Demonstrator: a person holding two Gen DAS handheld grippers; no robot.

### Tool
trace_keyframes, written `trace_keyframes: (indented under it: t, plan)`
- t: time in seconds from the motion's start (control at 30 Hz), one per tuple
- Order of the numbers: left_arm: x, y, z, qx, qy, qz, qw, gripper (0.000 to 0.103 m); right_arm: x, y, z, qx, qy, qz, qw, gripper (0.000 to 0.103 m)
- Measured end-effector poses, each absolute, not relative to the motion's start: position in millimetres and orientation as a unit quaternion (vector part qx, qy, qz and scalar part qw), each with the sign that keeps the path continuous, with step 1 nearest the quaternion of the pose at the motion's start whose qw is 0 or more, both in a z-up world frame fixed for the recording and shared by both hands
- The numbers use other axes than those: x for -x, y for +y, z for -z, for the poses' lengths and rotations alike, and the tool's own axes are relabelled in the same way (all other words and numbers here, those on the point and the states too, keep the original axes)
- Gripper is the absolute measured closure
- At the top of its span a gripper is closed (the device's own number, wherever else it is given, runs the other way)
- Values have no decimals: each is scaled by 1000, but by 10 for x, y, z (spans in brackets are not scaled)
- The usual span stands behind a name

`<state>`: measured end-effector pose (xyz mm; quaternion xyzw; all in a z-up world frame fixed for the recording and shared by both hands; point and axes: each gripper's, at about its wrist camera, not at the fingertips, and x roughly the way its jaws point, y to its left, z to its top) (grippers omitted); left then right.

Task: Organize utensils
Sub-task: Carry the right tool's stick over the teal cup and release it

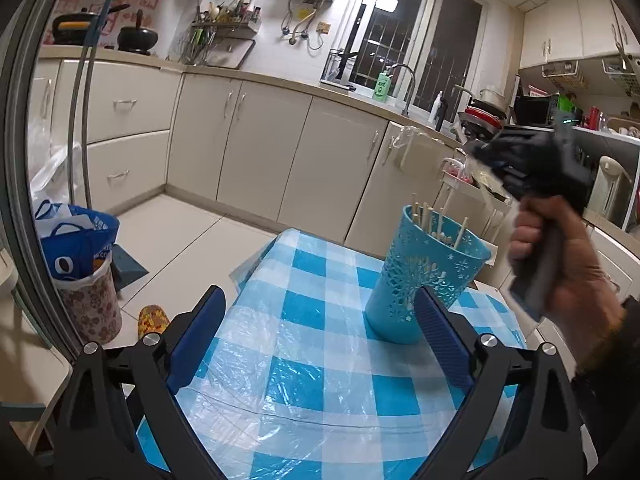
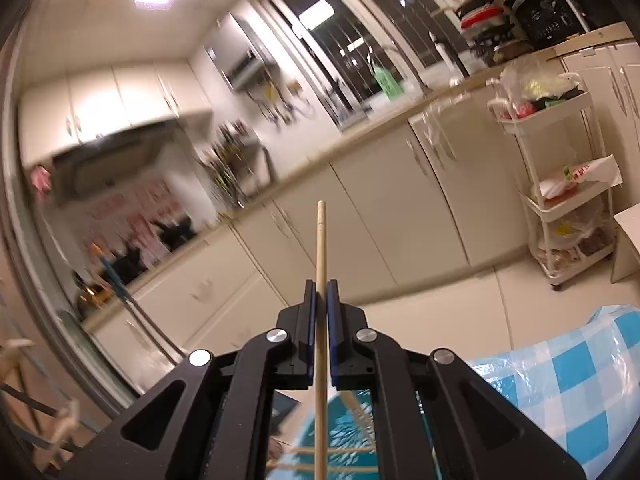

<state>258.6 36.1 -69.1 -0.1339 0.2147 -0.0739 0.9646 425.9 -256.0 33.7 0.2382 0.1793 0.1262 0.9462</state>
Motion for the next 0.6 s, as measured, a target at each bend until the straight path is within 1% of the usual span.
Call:
trace_keyframes:
  t: [0.07, 0.17, 0.37, 0.43, 0.5, 0.57, 0.6]
  plan:
    - [-2607, 403, 675, 142, 212, 72, 964, 12, -4358, -2485, -262, -214, 203, -111, 949, 97]
    - [-2637, 471, 670, 157, 210, 68, 963, 12, -4382, -2423, -173, -183, 218, -97, 954, 97]
    - [-2611, 469, 642, 159, 213, 71, 961, 12, -4405, -2409, 27, -165, 257, -84, 948, 96]
    - [-2572, 446, 579, 153, 214, 77, 962, 12, -4324, -2434, 38, -171, 260, -85, 947, 88]
    - [-2523, 431, 498, 145, 214, 81, 963, 9, -4074, -2495, -3, -180, 247, -91, 948, 86]
    - [-2480, 403, 404, 132, 218, 86, 963, 8, -3725, -2553, -53, -193, 235, -99, 948, 80]
    - [-2448, 379, 349, 123, 223, 90, 963, 8, -3566, -2569, -72, -198, 232, -100, 947, 70]
